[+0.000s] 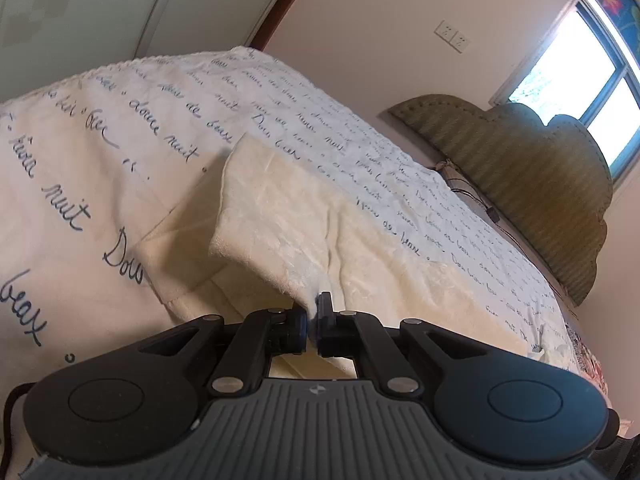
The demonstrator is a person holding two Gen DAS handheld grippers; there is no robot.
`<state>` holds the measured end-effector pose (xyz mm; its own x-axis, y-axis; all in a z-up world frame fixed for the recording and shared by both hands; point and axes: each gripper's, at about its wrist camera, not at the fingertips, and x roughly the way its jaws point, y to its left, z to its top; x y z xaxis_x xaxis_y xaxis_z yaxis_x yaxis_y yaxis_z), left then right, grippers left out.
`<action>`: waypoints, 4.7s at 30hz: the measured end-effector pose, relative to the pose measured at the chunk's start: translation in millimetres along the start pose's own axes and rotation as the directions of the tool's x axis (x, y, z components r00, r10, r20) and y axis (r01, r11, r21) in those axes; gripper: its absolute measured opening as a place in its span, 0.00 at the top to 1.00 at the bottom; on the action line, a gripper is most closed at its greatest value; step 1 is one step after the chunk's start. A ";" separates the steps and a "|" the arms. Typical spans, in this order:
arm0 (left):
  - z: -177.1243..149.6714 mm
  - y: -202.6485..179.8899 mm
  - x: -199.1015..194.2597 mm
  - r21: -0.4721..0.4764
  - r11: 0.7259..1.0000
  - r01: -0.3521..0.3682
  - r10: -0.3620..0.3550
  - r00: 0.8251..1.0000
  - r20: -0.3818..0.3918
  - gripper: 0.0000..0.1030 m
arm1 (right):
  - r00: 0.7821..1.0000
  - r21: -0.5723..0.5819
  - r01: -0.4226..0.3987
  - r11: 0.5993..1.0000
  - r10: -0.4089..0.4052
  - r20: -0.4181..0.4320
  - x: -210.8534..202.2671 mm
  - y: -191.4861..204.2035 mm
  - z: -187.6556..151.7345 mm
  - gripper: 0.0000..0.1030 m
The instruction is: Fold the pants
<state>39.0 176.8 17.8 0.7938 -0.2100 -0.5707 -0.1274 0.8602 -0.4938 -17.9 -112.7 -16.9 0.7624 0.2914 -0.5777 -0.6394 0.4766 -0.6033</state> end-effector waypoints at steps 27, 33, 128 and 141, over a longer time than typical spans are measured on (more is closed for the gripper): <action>-14.7 9.7 8.3 0.059 0.981 -0.185 0.182 0.982 0.052 0.92 | 0.998 0.206 -0.033 0.978 0.020 0.062 1.3 26.0 1.5 0.93; -7.7 11.3 1.5 0.038 0.980 -0.197 0.197 0.980 0.008 0.85 | 0.993 0.258 -0.081 0.963 0.058 0.098 -33.2 6.4 -7.2 0.92; -172.4 -262.3 99.6 0.820 0.434 0.374 -0.251 0.924 -0.289 0.34 | 0.762 0.816 0.552 -0.172 -0.292 -0.577 -169.8 -99.3 -299.4 0.78; -173.6 -245.4 115.0 0.751 0.497 0.435 -0.285 0.899 -0.332 0.14 | 0.788 0.732 0.614 0.294 -0.287 -0.545 -19.9 -220.1 -221.1 0.58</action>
<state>58.3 -139.1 -40.6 0.5526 -0.5881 -0.5906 0.7284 0.6852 -0.0008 85.6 -406.9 5.9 0.7297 -0.3594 -0.5817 0.3530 0.9266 -0.1298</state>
